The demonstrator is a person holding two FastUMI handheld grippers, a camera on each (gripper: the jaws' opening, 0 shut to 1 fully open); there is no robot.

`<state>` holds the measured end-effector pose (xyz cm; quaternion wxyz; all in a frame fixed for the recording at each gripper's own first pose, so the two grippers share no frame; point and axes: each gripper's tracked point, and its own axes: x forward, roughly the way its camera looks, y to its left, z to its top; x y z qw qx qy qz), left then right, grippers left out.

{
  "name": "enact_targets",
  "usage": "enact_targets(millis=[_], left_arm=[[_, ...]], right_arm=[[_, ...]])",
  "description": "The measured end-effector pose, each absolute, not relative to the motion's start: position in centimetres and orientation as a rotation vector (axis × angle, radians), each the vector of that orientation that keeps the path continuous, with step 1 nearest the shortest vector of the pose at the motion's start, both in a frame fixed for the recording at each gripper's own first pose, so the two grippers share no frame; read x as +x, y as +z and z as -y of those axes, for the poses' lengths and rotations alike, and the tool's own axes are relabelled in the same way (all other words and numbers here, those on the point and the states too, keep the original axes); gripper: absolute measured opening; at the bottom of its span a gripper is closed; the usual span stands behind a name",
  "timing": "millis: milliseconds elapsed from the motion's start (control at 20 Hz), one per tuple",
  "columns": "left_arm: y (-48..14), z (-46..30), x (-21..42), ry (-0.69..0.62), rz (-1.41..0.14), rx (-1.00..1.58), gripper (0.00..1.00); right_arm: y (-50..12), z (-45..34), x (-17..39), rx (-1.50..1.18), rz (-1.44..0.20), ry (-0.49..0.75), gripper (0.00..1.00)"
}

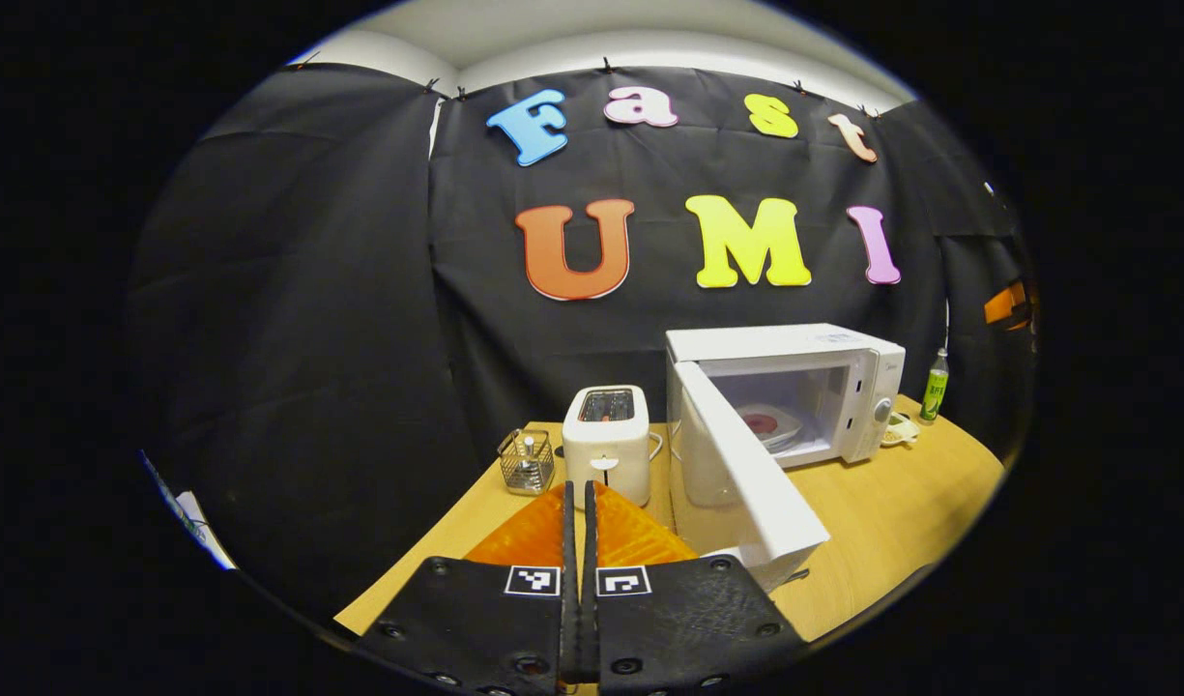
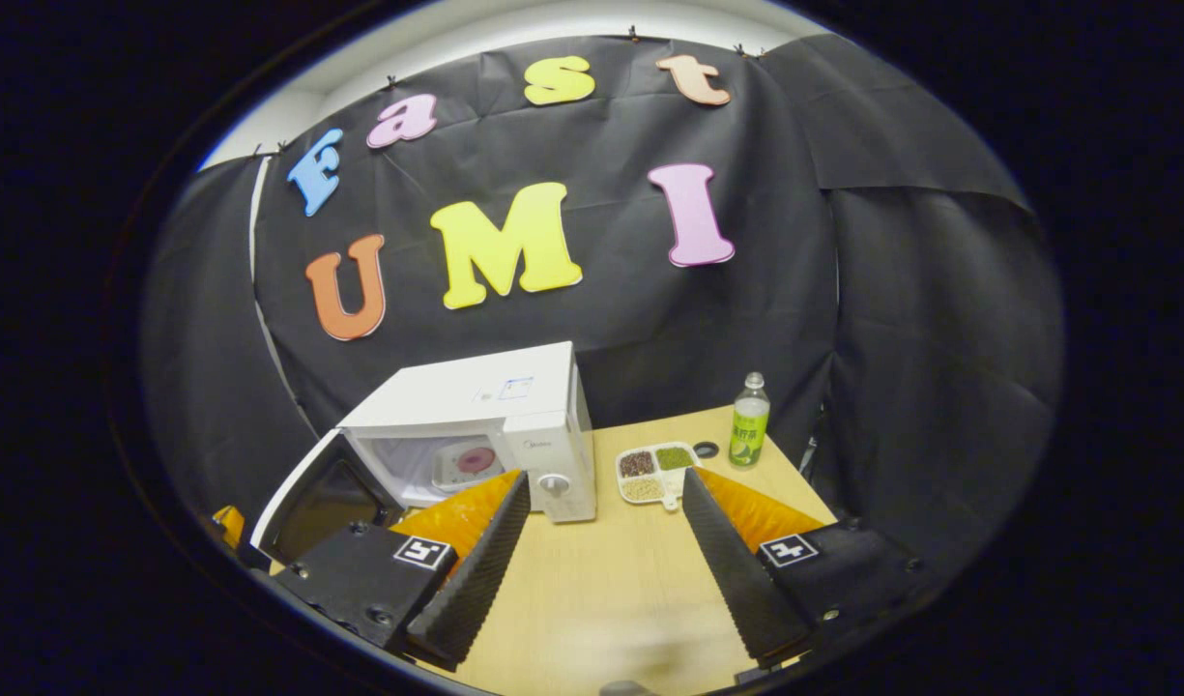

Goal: Open the microwave oven with the left hand, put the food in, and close the microwave oven.

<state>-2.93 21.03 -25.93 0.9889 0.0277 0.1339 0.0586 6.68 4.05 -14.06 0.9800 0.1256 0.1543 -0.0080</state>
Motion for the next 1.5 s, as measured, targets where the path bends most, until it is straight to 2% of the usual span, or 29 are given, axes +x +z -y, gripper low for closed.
enact_targets(millis=[50, 100, 200, 250, 300, 450, 500, 650, 700, 750, 800, 850, 1000, 1050, 1100, 1450, 1500], left_arm=[[-26.9, -20.9, -3.1, 0.113, -0.286, 0.053, 0.00], [-27.6, -20.8, -3.1, 0.109, -0.296, 0.049, 0.00], [-28.1, -20.1, -3.0, 0.093, -0.297, 0.046, 0.00], [-28.8, -19.9, -2.8, 0.088, -0.304, 0.047, 0.00], [-29.3, -19.6, -2.6, 0.087, -0.314, 0.046, 0.00], [-29.8, -18.6, -2.3, 0.081, -0.318, 0.033, 0.00], [-29.8, -18.6, -2.3, 0.089, -0.318, 0.037, 0.00], [-30.0, -17.0, -2.4, 0.094, -0.321, 0.016, 0.00], [-30.1, -16.2, -2.5, 0.092, -0.322, 0.014, 0.10], [-30.0, -15.4, -2.6, 0.087, -0.319, 0.017, 0.00], [-30.1, -14.4, -2.6, 0.081, -0.319, 0.018, 0.00], [-30.0, -13.4, -2.6, 0.073, -0.318, 0.017, 0.00], [-30.2, -10.1, -2.6, 0.047, -0.323, 0.005, 0.00], [-30.2, -8.8, -2.4, 0.032, -0.325, 0.000, 0.00], [-30.4, -7.4, -2.2, 0.018, -0.327, 0.000, 0.00], [-31.1, 1.4, 0.2, -0.102, -0.336, 0.023, 0.00], [-31.0, 2.8, 1.0, -0.120, -0.331, 0.031, 0.00]], right_arm=[[-14.0, -3.8, 6.6, 0.262, -0.305, -0.023, 1.00], [-14.1, -3.6, 6.5, 0.269, -0.314, -0.031, 0.92], [-14.4, -3.6, 6.1, 0.283, -0.324, -0.032, 0.92], [-14.6, -3.4, 5.9, 0.278, -0.329, -0.031, 1.00], [-14.7, -3.2, 5.9, 0.271, -0.335, -0.032, 0.92], [-14.7, -2.7, 5.8, 0.255, -0.346, -0.024, 0.92], [-14.8, -2.5, 5.9, 0.248, -0.350, -0.022, 1.00], [-14.4, -2.1, 6.1, 0.244, -0.346, 0.006, 1.00], [-14.2, -1.7, 6.3, 0.235, -0.338, 0.006, 1.00], [-14.0, -1.4, 6.5, 0.227, -0.329, 0.012, 1.00], [-13.9, -1.1, 6.6, 0.221, -0.325, 0.015, 1.00], [-13.9, -0.9, 6.8, 0.214, -0.325, 0.021, 0.92], [-13.7, -0.6, 7.0, 0.196, -0.330, 0.053, 0.92], [-13.8, -0.3, 7.2, 0.186, -0.330, 0.058, 1.00], [-13.8, 0.0, 7.2, 0.178, -0.329, 0.061, 0.92], [-14.0, 3.4, 7.3, 0.145, -0.334, 0.078, 0.92], [-13.9, 4.0, 7.3, 0.137, -0.331, 0.078, 1.00]])
